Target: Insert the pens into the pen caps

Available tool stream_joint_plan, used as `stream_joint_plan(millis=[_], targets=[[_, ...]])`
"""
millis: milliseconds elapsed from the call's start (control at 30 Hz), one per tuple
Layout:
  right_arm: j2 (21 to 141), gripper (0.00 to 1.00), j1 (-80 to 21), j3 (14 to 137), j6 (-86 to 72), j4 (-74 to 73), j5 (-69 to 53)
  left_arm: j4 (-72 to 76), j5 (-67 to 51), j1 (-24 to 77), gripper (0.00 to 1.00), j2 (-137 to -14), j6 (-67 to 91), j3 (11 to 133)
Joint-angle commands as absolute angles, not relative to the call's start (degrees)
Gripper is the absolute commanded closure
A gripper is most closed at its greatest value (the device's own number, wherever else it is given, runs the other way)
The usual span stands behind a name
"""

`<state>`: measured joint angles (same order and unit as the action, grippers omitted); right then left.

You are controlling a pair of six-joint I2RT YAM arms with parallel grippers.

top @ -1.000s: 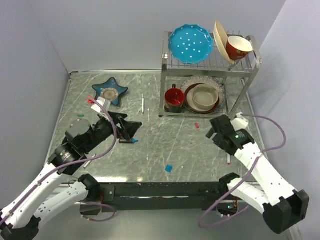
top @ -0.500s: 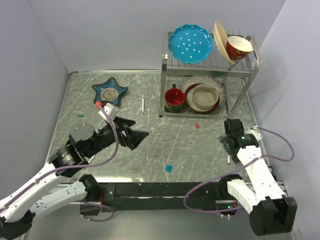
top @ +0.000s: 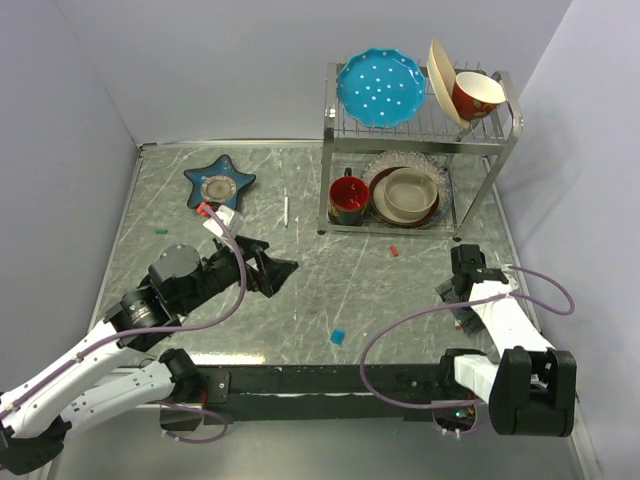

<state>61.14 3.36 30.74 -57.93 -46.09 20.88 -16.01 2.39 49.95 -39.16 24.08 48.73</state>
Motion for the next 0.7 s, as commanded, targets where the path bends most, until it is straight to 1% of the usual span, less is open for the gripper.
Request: stream_joint_plan(millis=[0,133,233,300,433,567,667], targets=[[63.71,0.02,4.30,32.34,-56.87,-44.92,21.71,-16.61,7.64,50.18,0.01,-37.88,23.64,50.36],[67.05,0.01,5.19,34.45,-55.46,-45.35,22.58,-16.87,8.09,50.27,0.01,-37.79,23.64,50.45],[66.10,0.03,5.27,34.63,-53.53,-42.99,22.15,-17.05,8.17,50.36,0.01,-37.44,23.91,50.45],[64.61,0.04,5.27,34.19,-49.67,-39.05,18.56,-16.96,8.61,50.36,0.01,-37.09,24.08,50.45],[62.67,0.11,5.27,33.14,-45.62,-34.46,14.25,-17.22,9.84,50.54,0.01,-37.09,23.64,50.54],[64.51,0.16,5.27,34.10,-42.54,-32.61,12.13,-17.14,9.41,50.45,0.01,-37.62,23.47,50.62],[66.35,0.26,5.19,35.07,-41.05,-32.17,10.47,-17.05,9.23,50.54,0.00,-37.79,23.55,50.62]])
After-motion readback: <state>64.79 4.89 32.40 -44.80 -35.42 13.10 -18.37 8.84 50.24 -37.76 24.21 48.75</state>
